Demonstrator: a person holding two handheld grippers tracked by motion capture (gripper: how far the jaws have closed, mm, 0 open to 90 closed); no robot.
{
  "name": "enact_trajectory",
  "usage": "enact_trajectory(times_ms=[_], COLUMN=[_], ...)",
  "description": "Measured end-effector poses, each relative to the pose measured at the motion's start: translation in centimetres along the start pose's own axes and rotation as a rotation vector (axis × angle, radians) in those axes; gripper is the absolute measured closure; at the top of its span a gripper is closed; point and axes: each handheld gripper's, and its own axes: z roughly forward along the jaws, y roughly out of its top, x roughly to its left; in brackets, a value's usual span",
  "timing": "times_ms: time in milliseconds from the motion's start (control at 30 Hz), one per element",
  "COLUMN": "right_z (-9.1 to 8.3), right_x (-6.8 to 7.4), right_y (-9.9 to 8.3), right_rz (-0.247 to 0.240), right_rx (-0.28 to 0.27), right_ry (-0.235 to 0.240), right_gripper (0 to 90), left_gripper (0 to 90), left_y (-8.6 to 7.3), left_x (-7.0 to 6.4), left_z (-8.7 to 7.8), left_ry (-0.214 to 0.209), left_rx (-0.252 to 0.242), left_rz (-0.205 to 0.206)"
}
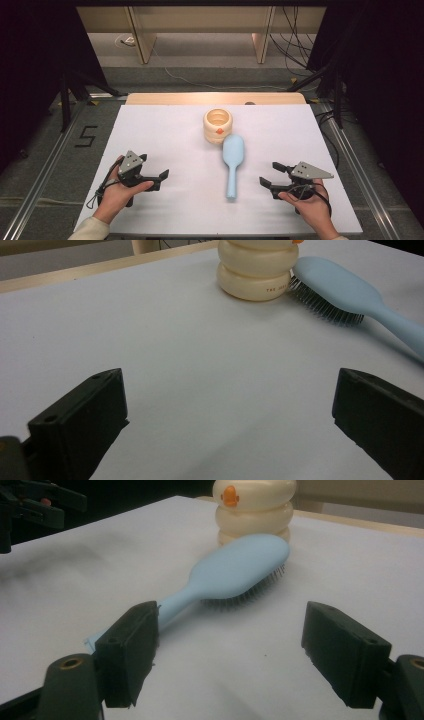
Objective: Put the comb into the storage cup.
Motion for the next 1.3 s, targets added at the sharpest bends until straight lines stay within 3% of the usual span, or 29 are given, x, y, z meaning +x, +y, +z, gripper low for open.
enact_trajectory(times_ms=[300,433,467,500,567,600,700,767,800,1000,1033,1233,1300], right_z=[0.0,0.3,0.8,1.0,2.0,2.0,4.5,5.2,6.7,10.3,10.3,12.0,12.0], right_x=[0.1,0.7,1.4,1.6,2.4,2.4,3.9,4.2,4.7,5.9,5.9,7.0,7.1], right_y=[0.1,1.0,1.8,2.1,2.7,2.7,3.8,4.0,4.4,4.9,4.9,4.9,4.9], right_rz=[-0.007,-0.023,-0.039,-0.052,-0.089,-0.089,-0.163,-0.177,-0.186,-0.222,-0.222,-0.249,-0.249], right_rx=[-0.005,-0.027,-0.023,-0.013,0.034,0.034,0.167,0.198,0.268,0.417,0.417,0.573,0.584], right_ry=[0.005,0.038,0.09,0.111,0.166,0.166,0.238,0.25,0.257,0.262,0.262,0.242,0.247], right_gripper=[25.6,39.7,51.8,56.9,69.1,69.1,90.0,90.0,90.0,90.0,90.0,90.0,90.0], left_gripper=[0.8,1.0,1.2,1.2,1.3,1.4,1.5,1.6,1.6,1.8,1.7,1.7,1.8], left_y=[0.0,0.0,0.0,0.0,0.0,0.0,0.0,0.0,0.0,0.0,0.0,0.0,0.0], left_x=[0.0,-0.1,-0.1,-0.2,-0.3,-0.3,-0.3,-0.3,-0.3,-0.4,-0.4,-0.4,-0.4], left_z=[0.0,0.1,0.1,0.2,0.2,0.2,0.3,0.3,0.3,0.2,0.2,0.2,0.3], left_ry=[0.001,-0.001,-0.002,-0.003,-0.004,-0.004,-0.006,-0.007,-0.007,-0.013,-0.013,-0.012,-0.012], left_rx=[-0.003,-0.003,0.0,-0.001,0.003,0.003,0.005,0.005,0.005,0.004,0.004,0.006,0.007], left_rz=[0.001,-0.002,0.001,0.001,0.003,0.003,0.002,0.002,0.001,0.002,0.002,0.001,0.002])
